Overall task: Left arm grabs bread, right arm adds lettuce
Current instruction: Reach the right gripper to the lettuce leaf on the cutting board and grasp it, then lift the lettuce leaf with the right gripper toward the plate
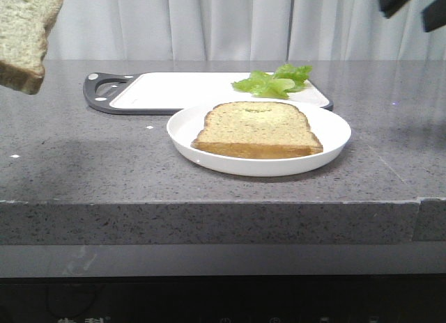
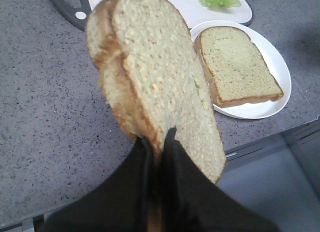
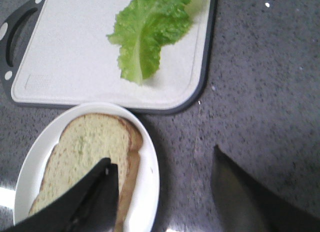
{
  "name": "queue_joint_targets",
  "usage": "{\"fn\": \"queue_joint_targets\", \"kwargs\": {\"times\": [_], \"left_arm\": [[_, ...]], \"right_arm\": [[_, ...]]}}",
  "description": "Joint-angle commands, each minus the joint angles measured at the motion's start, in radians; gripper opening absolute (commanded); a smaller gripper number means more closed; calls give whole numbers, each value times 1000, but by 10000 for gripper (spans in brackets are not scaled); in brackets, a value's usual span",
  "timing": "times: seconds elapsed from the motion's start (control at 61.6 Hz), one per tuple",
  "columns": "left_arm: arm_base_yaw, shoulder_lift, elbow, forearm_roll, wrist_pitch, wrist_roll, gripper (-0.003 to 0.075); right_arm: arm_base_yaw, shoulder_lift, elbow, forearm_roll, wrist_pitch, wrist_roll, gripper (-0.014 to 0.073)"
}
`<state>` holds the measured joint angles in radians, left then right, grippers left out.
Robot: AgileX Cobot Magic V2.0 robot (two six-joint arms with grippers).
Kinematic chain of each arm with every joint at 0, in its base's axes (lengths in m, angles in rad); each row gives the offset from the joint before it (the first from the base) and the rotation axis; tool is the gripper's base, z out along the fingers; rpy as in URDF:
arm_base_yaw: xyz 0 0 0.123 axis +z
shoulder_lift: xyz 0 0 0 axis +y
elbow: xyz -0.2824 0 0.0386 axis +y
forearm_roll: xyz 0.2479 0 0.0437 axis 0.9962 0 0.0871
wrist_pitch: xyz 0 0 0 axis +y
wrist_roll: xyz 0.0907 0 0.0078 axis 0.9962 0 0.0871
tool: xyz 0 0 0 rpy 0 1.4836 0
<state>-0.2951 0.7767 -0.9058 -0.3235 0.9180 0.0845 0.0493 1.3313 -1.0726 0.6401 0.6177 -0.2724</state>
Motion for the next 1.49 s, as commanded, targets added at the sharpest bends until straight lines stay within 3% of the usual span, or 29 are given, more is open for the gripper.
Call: {"fn": "queue_joint_targets", "kwargs": {"times": [0.0,0.585,1.056,1.137,1.332,1.478], "left_arm": [[2,-5,-25,-25,-61,-8,-20],[2,-5,-25,-25,-61,-8,-20],[2,-5,-25,-23,-61,-8,-20],[2,-5,-25,-21,-61,-8,-20],[2,-5,-25,5,-61,-8,-20],[2,-5,-25,5,-61,-8,-20]], "right_arm": [[-3,60,-107,69,-55,-44,437],[-3,584,-605,163,12,-51,437],[70,750,-771,221,42,-92,433],[78,755,-772,221,37,-100,356],[79,756,-772,221,6,-101,56],[79,755,-774,230,-6,-101,-80]]}}
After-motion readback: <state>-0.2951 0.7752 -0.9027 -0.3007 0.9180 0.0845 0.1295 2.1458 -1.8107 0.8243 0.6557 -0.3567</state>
